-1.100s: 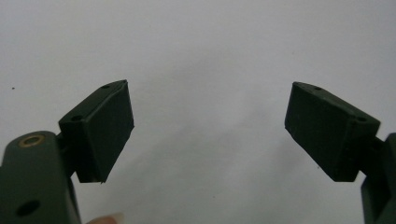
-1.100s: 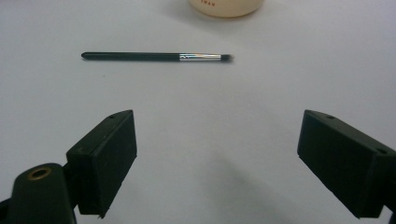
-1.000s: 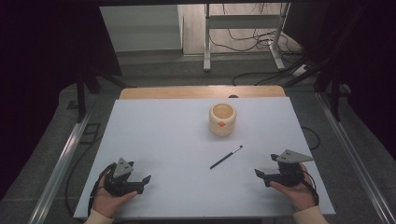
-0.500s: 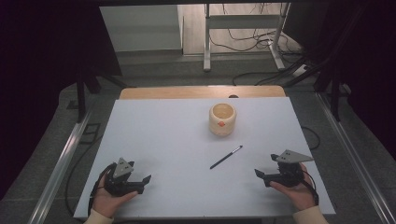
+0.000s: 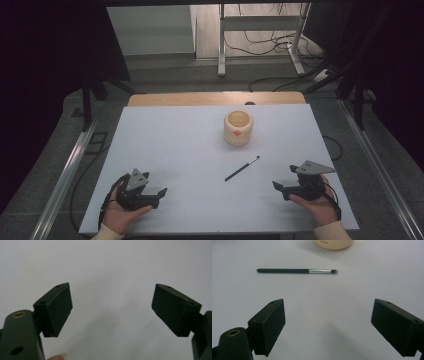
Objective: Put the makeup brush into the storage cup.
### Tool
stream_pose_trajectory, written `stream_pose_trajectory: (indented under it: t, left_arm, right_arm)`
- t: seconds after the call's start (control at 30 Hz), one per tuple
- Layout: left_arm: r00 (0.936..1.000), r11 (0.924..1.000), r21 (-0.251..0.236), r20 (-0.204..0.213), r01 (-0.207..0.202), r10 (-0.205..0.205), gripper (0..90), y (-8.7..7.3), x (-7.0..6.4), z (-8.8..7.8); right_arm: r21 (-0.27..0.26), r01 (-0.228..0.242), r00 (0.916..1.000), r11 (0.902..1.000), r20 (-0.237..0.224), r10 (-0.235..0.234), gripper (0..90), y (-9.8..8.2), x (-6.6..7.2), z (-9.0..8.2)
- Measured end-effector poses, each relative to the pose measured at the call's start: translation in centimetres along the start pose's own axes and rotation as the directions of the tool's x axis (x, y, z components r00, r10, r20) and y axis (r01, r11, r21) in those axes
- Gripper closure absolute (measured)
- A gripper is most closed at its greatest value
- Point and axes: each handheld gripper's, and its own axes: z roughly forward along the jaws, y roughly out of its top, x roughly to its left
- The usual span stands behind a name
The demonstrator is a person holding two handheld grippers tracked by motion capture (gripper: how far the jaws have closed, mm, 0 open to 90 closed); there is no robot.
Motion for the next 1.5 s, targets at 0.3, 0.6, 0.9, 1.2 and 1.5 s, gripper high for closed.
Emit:
stream_pose_trajectory:
  t: [0.3, 0.6, 0.9, 1.2, 1.5]
  left_arm:
    - [0.9999, 0.9999, 0.006, 0.012, -0.01, 0.01, 17.3, 0.5, -0.4, 0.2]
    - [1.0, 1.0, 0.01, 0.007, 0.0, 0.0, 17.2, 0.1, 0.2, 0.1]
    - [1.0, 0.9999, 0.013, 0.006, 0.002, -0.003, 17.2, -0.2, 0.3, -0.1]
    - [1.0, 0.9998, 0.021, 0.007, 0.004, -0.004, 16.9, -0.3, 0.3, -0.2]
    - [0.9999, 0.9997, 0.023, 0.007, 0.009, -0.009, 16.7, -0.5, 0.3, -0.2]
  right_arm:
    - [-0.003, 0.011, 0.9999, 0.9999, -0.012, -0.011, 12.2, 0.3, -0.1, -0.1]
    - [0.026, 0.12, 0.9912, 0.9924, -0.06, -0.118, 12.2, 2.5, 0.0, 0.3]
    - [0.062, 0.216, 0.9701, 0.9744, -0.127, -0.207, 12.3, 4.9, -0.4, 1.1]
    - [0.094, 0.265, 0.9552, 0.9598, -0.162, -0.247, 12.1, 6.2, -0.3, 1.9]
    - [0.125, 0.301, 0.9438, 0.9454, -0.181, -0.277, 9.8, 7.4, -0.6, 2.8]
